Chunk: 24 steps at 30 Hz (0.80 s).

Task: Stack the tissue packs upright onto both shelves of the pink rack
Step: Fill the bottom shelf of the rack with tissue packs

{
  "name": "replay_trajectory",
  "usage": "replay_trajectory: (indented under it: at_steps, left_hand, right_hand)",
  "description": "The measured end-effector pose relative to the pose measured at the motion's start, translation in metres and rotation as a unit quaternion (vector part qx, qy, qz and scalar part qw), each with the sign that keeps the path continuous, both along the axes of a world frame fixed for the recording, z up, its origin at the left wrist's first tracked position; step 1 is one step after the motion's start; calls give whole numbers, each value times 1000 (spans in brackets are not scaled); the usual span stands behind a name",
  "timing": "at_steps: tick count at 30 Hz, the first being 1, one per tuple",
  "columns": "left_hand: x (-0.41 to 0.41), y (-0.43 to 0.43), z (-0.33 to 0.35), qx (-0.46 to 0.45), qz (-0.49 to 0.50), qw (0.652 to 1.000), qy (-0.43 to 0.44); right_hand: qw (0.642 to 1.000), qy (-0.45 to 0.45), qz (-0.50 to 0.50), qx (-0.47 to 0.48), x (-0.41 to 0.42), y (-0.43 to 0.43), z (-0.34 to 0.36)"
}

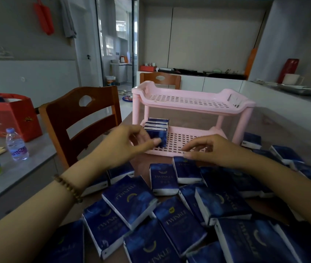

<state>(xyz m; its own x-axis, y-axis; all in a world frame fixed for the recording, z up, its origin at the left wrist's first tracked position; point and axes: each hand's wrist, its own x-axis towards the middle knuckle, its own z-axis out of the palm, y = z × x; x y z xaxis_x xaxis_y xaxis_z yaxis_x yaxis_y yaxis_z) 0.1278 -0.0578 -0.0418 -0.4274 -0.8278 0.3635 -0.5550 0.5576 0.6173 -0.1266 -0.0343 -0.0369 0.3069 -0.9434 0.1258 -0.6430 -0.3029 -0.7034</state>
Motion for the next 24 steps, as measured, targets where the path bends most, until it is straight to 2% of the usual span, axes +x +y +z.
replay_trajectory:
  at_steps: [3, 7, 11, 15, 22, 24]
  left_hand:
    - [-16, 5, -14, 77, -43, 990, -106]
    - [-18, 5, -20, 129, -61, 983, -116]
    - [-21, 8, -18, 177, -80, 968, -159]
    - [-20, 8, -20, 185, -87, 968, -145]
    - [-18, 10, -21, 201, -110, 971, -67]
    - [-17, 8, -23, 201, -91, 975, -14]
  right_hand:
    - [999, 11, -29, 13, -12, 8, -12]
    - [998, 10, -46, 46, -19, 11, -19]
    - [998, 35, -28, 34, -16, 14, -24]
    - [999, 27, 20, 8, -9, 18, -26]
    - [998, 18, -21, 48, -14, 14, -31]
    - [998, 3, -16, 58, -13, 16, -30]
